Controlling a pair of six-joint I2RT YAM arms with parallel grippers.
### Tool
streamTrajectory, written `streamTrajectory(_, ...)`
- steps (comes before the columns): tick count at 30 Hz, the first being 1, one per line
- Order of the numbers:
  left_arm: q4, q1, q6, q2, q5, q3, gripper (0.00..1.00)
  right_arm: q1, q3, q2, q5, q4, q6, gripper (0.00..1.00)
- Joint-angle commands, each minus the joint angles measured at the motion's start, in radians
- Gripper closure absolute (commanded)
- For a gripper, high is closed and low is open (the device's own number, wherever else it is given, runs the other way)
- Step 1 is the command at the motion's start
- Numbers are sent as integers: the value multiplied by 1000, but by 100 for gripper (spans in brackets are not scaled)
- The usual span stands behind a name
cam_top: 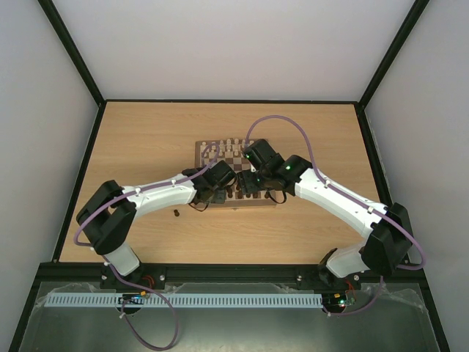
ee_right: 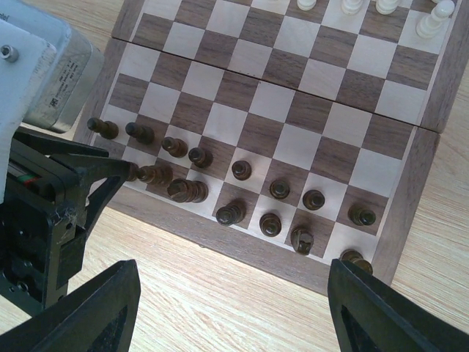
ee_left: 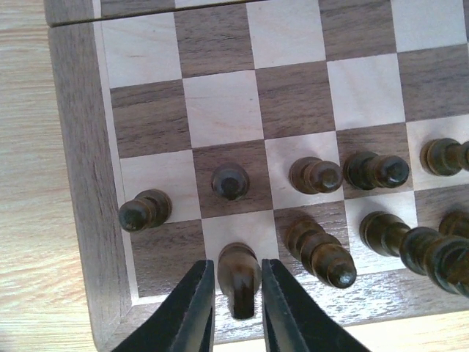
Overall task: Set up the chess pieces on the board
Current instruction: Place the chess piece on the chessboard.
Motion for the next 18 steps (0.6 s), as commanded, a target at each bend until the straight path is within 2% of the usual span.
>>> streamTrajectory(1,11,-14,-2,14,-13,7,76,5,-12,-18,-8,-15,-10,29)
streamTrajectory(11,-50,-27,-18,-95,-36,18,64,5,-9,-17,-10,-19,-10,29)
streamTrajectory(13,-79,-31,-26,-144,-56,16,58,6,-9,-19,-11,-19,-10,29)
streamTrajectory(15,-106,-31,-33,-200,-71,-2,43,5,-6,-19,-14,-18,-10,28)
streamTrajectory(18,-159,-31,-35,-293,-124,-23,31,6,-4,-24,-24,-19,-9,21)
